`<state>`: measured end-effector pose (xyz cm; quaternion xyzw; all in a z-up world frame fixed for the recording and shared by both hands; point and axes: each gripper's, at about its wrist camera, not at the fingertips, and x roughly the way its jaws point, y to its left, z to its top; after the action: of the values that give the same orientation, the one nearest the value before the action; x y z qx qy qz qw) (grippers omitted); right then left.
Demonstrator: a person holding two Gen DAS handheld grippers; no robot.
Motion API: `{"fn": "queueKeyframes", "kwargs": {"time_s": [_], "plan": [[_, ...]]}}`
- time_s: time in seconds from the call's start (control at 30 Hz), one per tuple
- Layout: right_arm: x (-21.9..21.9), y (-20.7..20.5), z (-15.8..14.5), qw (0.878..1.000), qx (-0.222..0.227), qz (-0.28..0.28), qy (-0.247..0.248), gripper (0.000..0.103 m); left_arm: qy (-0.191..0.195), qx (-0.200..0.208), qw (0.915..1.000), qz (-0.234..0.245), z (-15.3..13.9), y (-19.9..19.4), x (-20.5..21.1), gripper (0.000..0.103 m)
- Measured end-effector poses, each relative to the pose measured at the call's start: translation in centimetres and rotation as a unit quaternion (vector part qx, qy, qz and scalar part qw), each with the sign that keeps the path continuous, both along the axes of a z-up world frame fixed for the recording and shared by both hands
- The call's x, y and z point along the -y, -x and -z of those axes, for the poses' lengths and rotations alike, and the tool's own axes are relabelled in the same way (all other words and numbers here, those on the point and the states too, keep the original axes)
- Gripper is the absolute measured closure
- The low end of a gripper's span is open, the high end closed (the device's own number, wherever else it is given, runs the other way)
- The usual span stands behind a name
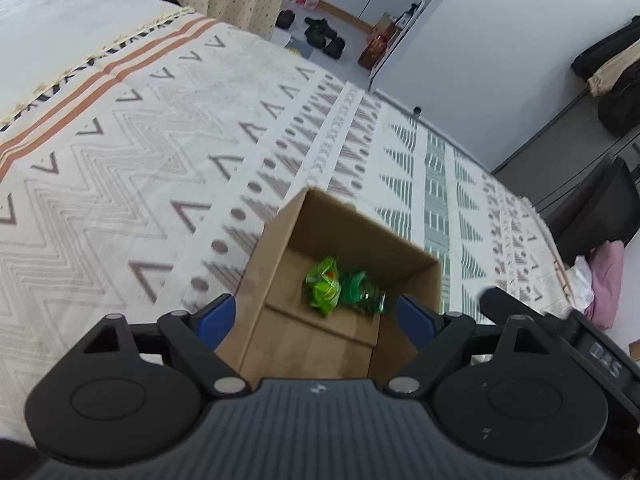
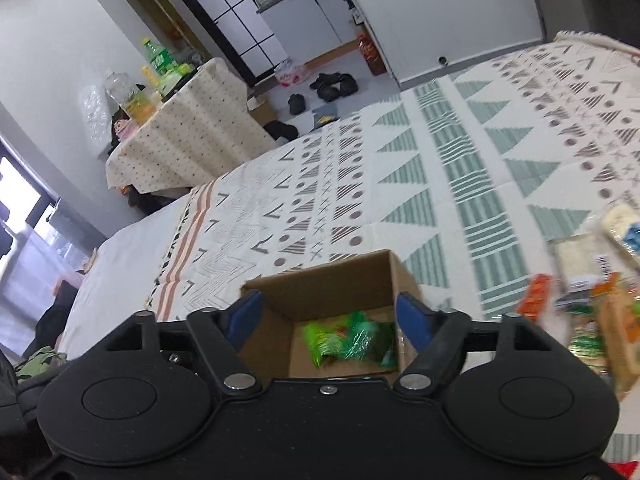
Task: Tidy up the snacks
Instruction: 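Carry both green packets over the cardboard box and open both tools to drop them, then move both tools back from the box to the snack pile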
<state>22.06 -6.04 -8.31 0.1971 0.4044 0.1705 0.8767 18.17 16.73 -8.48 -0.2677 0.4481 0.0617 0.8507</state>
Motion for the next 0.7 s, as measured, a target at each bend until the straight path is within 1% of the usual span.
{"fn": "queueKeyframes", "kwargs": {"time_s": [0.1, 0.13, 0.2, 0.3, 0.33, 0.57, 0.7], "plan": [[1.8, 1.4, -0.4, 1.0, 0.001, 0.007, 0.015, 0.019, -0.003, -0.005, 1.0, 0.005, -0.2, 0.7, 0.9, 0.014], [2.4, 1.8, -0.5, 1.0, 0.0, 0.011, 0.021, 0.017, -0.006, -0.006, 1.0, 0.005, -0.3, 0.9, 1.3, 0.011], [3.8, 2.6, -0.8, 0.999, 0.001, 0.02, 0.032, 0.01, -0.006, -0.009, 0.9999, -0.002, -0.5, 1.4, 1.9, 0.008], [5.7, 3.8, -1.2, 0.999, 0.002, 0.027, 0.042, 0.006, -0.007, -0.003, 1.0, 0.004, -1.1, 2.1, 3.2, 0.001], [6.3, 4.1, -1.4, 0.999, 0.002, 0.028, 0.045, 0.006, -0.01, -0.001, 0.9999, 0.004, -1.3, 2.4, 3.7, 0.0], [10.4, 6.4, -2.2, 0.998, 0.007, 0.034, 0.053, 0.003, -0.012, 0.006, 0.9995, 0.028, -2.3, 3.7, 7.3, 0.0], [12.7, 7.4, -2.3, 0.997, 0.005, 0.043, 0.058, 0.002, -0.012, 0.022, 0.9989, 0.039, -2.8, 4.6, 9.3, 0.0]]}}
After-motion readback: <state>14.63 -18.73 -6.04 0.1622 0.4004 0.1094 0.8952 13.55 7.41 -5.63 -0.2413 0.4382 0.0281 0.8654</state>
